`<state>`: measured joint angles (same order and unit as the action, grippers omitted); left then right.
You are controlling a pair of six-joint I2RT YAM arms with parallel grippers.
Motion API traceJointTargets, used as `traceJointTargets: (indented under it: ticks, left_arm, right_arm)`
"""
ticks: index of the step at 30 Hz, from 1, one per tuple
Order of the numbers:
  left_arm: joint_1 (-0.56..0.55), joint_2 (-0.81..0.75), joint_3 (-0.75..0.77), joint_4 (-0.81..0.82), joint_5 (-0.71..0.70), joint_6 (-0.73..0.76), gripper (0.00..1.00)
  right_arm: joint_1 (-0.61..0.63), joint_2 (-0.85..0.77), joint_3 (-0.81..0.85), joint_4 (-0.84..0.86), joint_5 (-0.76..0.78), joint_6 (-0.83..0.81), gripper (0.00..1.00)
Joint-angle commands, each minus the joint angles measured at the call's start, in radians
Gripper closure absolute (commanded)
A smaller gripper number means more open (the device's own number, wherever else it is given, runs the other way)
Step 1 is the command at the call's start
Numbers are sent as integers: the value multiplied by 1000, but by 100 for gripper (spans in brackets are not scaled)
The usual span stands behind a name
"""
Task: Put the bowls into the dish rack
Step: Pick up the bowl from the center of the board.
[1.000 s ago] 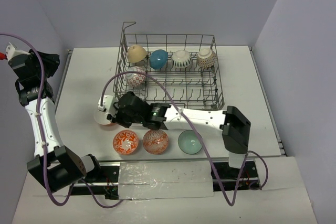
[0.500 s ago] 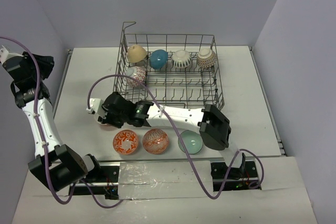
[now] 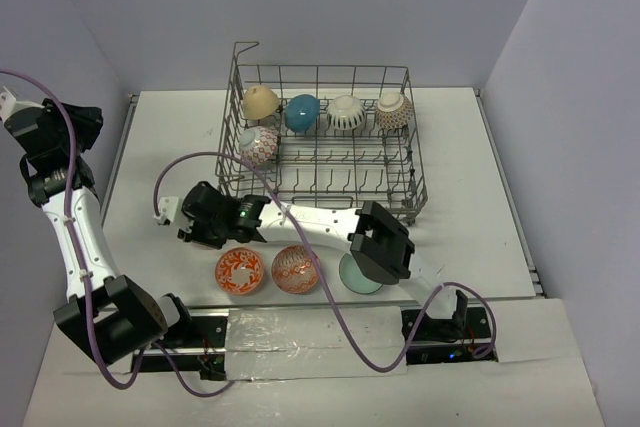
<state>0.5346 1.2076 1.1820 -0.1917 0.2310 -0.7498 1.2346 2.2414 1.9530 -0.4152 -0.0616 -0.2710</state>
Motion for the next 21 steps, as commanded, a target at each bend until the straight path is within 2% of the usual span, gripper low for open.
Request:
traceJointTargets:
  ticks: [1,21]
  left_arm:
    - [5,-3,5,37,18,-6,65]
    - [7,6,-2,48,42,-16,64]
  right_arm:
    - [8,32,73,-22,-12,-7,67]
    - [3,158,176,-34,-14,6,66]
